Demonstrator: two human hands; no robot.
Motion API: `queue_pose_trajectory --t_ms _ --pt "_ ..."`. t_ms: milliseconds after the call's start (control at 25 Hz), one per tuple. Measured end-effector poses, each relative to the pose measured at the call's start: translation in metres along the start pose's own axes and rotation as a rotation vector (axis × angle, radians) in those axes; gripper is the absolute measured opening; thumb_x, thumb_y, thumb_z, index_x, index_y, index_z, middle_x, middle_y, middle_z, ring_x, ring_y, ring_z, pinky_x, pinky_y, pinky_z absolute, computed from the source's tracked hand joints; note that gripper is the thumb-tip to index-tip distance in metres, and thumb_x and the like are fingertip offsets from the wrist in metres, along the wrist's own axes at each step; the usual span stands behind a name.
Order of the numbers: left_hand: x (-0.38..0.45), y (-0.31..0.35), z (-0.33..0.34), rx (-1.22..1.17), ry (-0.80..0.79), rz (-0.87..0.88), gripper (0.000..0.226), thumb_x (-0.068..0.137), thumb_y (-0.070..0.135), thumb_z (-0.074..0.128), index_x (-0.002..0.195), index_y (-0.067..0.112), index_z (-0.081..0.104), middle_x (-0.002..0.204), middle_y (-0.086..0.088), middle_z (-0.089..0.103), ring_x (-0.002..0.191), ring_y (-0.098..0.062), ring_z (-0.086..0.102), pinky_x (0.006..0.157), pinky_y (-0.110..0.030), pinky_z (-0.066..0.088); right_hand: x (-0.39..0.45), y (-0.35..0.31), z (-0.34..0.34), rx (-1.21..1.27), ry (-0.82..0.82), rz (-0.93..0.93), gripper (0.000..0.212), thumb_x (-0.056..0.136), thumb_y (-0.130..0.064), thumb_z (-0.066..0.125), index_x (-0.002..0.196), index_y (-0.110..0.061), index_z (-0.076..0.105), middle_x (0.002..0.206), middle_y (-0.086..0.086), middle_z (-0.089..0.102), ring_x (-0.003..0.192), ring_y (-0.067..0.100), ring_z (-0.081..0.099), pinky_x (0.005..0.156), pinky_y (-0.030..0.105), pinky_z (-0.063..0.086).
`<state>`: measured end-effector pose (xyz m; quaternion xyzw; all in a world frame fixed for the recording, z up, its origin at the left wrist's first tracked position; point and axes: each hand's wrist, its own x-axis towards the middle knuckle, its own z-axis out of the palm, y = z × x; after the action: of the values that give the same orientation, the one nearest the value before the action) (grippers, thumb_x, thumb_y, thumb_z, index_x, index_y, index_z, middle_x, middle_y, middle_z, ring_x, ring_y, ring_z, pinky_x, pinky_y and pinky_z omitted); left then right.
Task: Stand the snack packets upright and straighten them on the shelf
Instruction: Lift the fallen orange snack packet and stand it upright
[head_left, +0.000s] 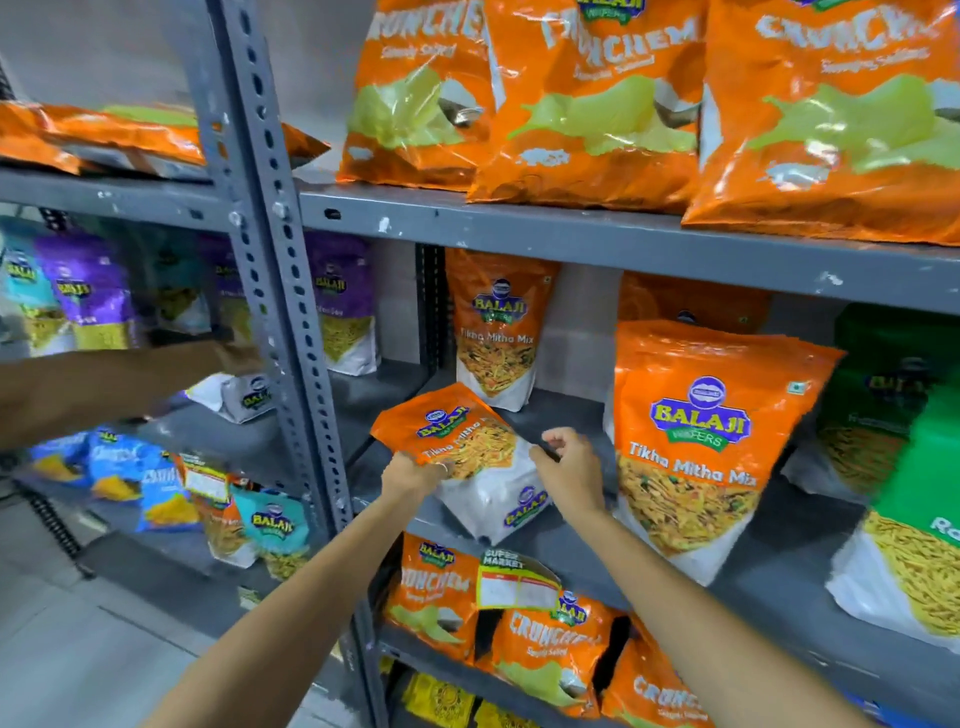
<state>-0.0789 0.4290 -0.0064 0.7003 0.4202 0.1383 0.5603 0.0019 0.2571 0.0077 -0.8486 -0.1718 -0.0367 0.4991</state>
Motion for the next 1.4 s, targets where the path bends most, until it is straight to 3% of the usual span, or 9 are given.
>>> queue_pose_trajectory --t_ms 120,200,280,440,600,720,920,1120,1400 --pt "0.009 -0.008 0.002 -0.211 -0.269 -0.232 0.046 0.077 0.027 0.07 0.112 0.003 0.052 0.116 -0.013 0.054 0.106 -0.035 0.057 0.083 -0.041 0.044 0.018 0.006 0.017 -0.053 -0.1 0.168 0.042 0.083 -0.034 0.061 0.112 -0.004 0.056 0.112 0.017 0.059 0.108 0.032 0.055 0.084 0.034 0.042" --pt "0.016 -0.015 0.005 -0.192 -0.352 -0.269 0.052 0.077 0.028 0.07 0.117 0.006 0.045 0.128 -0.016 0.052 0.116 -0.037 0.052 0.083 -0.044 0.046 0.027 0.011 0.026 -0.08 -0.174 0.302 0.037 0.083 -0.044 0.057 0.085 -0.007 0.058 0.084 0.009 0.056 0.094 0.032 0.055 0.076 0.034 0.037" --pt "0.019 -0.017 0.009 -0.212 -0.357 -0.272 0.044 0.073 0.025 0.075 0.104 0.009 0.049 0.125 -0.017 0.056 0.112 -0.038 0.055 0.081 -0.045 0.048 0.032 0.008 0.029 -0.063 -0.212 0.402 0.044 0.082 -0.047 0.056 0.057 -0.016 0.04 0.062 0.0 0.04 0.073 0.025 0.047 0.063 0.032 0.032" --pt "0.017 -0.022 0.014 -0.392 -0.333 -0.295 0.047 0.074 0.011 0.073 0.112 -0.002 0.05 0.12 -0.022 0.06 0.106 -0.04 0.058 0.078 -0.045 0.05 0.03 0.007 0.025 0.05 -0.246 0.492 0.025 0.081 -0.029 0.066 0.081 -0.008 0.053 0.076 0.003 0.048 0.068 0.018 0.046 0.054 0.03 0.035" --pt "0.012 -0.023 -0.001 -0.417 -0.289 -0.16 0.025 0.073 0.0 0.071 0.092 0.002 0.056 0.095 -0.016 0.064 0.09 -0.032 0.06 0.074 -0.041 0.051 0.007 0.009 0.019 0.232 -0.333 0.487 0.018 0.079 -0.023 0.068 0.085 -0.011 0.055 0.078 0.012 0.051 0.07 0.019 0.049 0.059 0.028 0.036" --pt "0.004 -0.02 -0.022 -0.339 -0.248 -0.007 0.033 0.07 -0.004 0.073 0.09 0.008 0.048 0.084 -0.006 0.061 0.084 -0.024 0.06 0.064 -0.033 0.051 -0.013 0.007 0.015 0.306 -0.403 0.372 0.015 0.078 -0.009 0.068 0.087 0.002 0.062 0.08 0.02 0.066 0.072 0.016 0.059 0.058 0.022 0.045" --pt "-0.009 0.0 -0.044 -0.273 -0.27 0.275 0.049 0.064 -0.015 0.072 0.096 0.011 0.045 0.093 -0.008 0.061 0.093 -0.023 0.058 0.064 -0.026 0.05 -0.035 -0.008 0.008 0.355 -0.338 0.222 0.028 0.073 0.0 0.073 0.091 -0.011 0.056 0.086 0.003 0.062 0.076 0.012 0.059 0.052 0.013 0.05" --pt "-0.011 0.02 -0.044 -0.229 -0.228 0.377 0.052 0.064 -0.013 0.073 0.1 0.012 0.045 0.101 -0.011 0.062 0.099 -0.025 0.058 0.078 -0.038 0.052 -0.032 -0.015 0.002 0.338 -0.25 0.141 0.039 0.069 -0.004 0.077 0.1 -0.008 0.053 0.097 0.007 0.061 0.09 0.022 0.057 0.078 0.037 0.049" --pt "0.01 0.0 -0.022 -0.159 -0.213 0.418 0.055 0.071 -0.012 0.067 0.104 0.023 0.042 0.106 0.0 0.059 0.11 -0.021 0.055 0.089 -0.042 0.05 -0.034 0.007 0.035 0.299 -0.117 0.155 0.032 0.07 0.004 0.068 0.091 -0.01 0.049 0.096 0.012 0.058 0.086 0.023 0.055 0.061 0.024 0.042"
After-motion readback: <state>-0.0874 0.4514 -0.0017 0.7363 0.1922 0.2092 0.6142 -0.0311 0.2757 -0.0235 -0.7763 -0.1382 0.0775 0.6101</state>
